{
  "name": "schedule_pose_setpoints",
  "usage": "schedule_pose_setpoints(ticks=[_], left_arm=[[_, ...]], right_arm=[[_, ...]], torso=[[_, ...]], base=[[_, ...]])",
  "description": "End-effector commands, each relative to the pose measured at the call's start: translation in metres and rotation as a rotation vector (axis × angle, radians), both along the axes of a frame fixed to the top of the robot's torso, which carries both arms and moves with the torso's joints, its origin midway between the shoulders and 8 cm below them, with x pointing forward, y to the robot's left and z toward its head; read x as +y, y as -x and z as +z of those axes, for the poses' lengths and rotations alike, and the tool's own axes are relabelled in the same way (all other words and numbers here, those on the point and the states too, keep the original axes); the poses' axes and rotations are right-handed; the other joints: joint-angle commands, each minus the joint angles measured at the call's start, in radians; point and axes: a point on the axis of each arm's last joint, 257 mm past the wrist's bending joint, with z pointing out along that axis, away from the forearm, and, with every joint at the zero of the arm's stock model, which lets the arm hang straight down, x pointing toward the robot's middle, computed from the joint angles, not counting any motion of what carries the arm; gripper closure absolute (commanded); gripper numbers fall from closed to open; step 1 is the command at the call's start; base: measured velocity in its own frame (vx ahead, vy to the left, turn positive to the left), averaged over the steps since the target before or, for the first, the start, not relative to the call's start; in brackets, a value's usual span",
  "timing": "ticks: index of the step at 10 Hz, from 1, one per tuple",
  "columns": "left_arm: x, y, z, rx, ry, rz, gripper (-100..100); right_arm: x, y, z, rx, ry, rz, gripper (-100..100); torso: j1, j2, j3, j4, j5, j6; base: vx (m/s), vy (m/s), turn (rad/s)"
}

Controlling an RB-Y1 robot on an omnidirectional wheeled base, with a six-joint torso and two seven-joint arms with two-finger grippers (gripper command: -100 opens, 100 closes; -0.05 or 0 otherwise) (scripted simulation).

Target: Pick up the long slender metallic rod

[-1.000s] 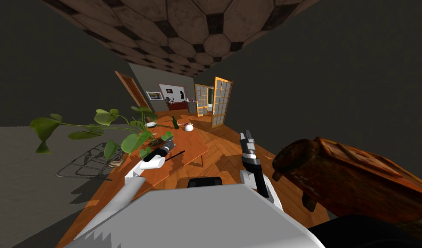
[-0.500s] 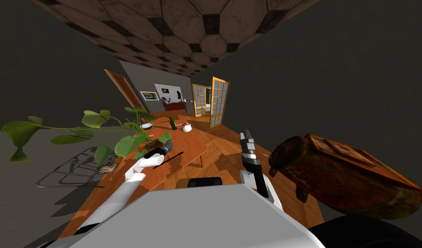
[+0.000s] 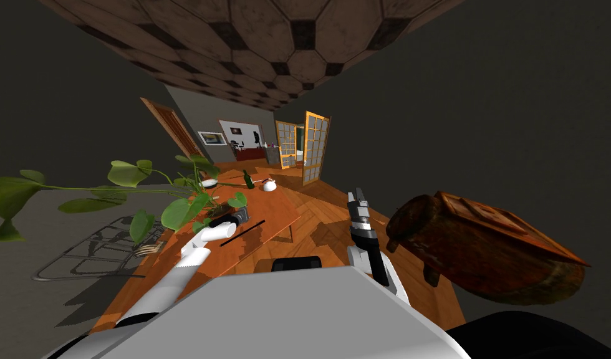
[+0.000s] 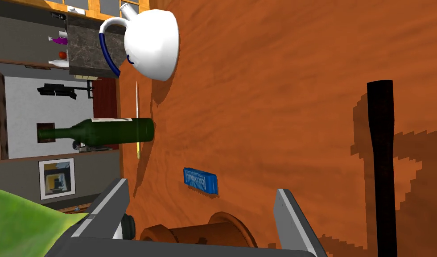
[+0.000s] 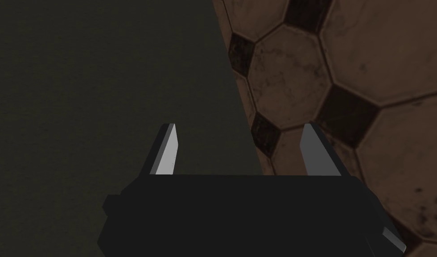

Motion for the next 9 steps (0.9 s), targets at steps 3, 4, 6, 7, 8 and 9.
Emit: schedule_pose_setpoints(ticks=[3,4,6,7,8,9], left_arm=[[0.022,0.017,-0.033,0.114,0.045,0.056,-100],[0.024,0.020,-0.036,0.121,0.046,0.061,-100],[0.024,0.020,-0.036,0.121,0.046,0.061,-100],[0.024,0.020,-0.036,0.121,0.046,0.061,-100],[0.024,0.020,-0.036,0.121,0.046,0.061,-100],[0.024,0.020,-0.036,0.121,0.046,0.061,-100]], right_arm=[[0.000,0.000,0.000,0.000,0.000,0.000,0],[0.000,0.000,0.000,0.000,0.000,0.000,0],[0.000,0.000,0.000,0.000,0.000,0.000,0],[0.000,0.000,0.000,0.000,0.000,0.000,0],[0.000,0.000,0.000,0.000,0.000,0.000,0],[0.000,0.000,0.000,0.000,0.000,0.000,0]], torso=[[0.002,0.000,0.000,0.000,0.000,0.000],[0.002,0.001,0.000,0.000,0.001,0.000],[0.001,0.001,0.001,0.000,0.000,0.000],[0.001,0.001,0.001,0.000,0.000,0.000],[0.000,0.001,0.000,0.000,0.000,0.000],[-0.001,0.000,0.000,0.000,0.000,0.000]], base=[[-0.002,0.024,-0.121],[-0.004,0.009,-0.020],[-0.010,0.016,0.011],[-0.004,0.005,0.014],[0.008,-0.010,-0.028],[0.004,-0.002,-0.015]])
